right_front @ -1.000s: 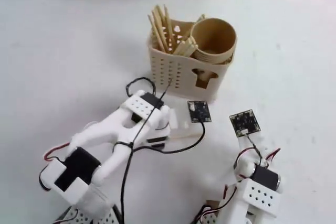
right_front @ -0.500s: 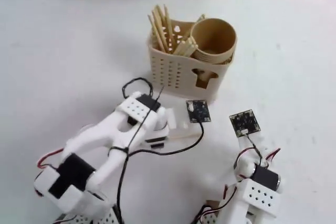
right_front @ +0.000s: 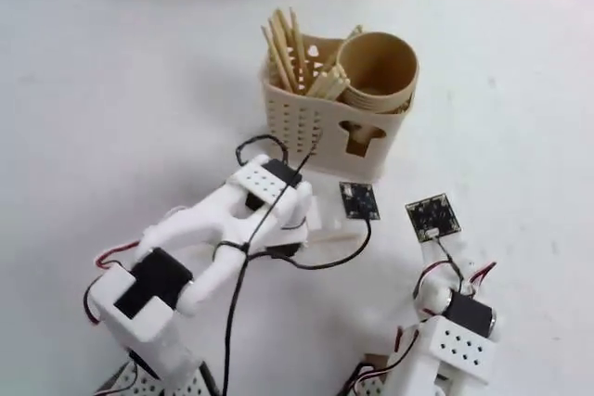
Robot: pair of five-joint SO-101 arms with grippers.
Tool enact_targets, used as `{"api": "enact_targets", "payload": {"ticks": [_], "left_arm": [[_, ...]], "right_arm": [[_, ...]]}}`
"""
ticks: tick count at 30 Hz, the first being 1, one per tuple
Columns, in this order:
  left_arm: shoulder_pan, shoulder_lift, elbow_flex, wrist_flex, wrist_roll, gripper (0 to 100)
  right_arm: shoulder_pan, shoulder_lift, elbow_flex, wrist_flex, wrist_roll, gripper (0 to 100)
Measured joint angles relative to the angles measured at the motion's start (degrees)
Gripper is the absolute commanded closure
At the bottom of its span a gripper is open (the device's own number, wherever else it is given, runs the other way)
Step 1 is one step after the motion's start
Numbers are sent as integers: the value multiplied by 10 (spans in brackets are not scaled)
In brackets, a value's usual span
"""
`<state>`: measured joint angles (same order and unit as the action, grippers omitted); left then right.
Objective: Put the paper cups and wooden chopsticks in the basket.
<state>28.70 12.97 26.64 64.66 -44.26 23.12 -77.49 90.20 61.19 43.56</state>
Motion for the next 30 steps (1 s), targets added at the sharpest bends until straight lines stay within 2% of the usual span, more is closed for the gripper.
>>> {"api": "enact_targets", "payload": {"ticks": [8, 20, 25, 30], "left_arm": [[-18, -47, -10, 71, -2, 977], [-40, -411, -10, 290, -2, 977], [-40, -538, -38, 288, 5, 977], [-40, -575, -140, 197, 102, 977]], "right_arm": [[0, 0, 0, 0, 0, 981], [0, 0, 0, 0, 0, 981], [0, 0, 0, 0, 0, 981], [0, 0, 0, 0, 0, 981]]}}
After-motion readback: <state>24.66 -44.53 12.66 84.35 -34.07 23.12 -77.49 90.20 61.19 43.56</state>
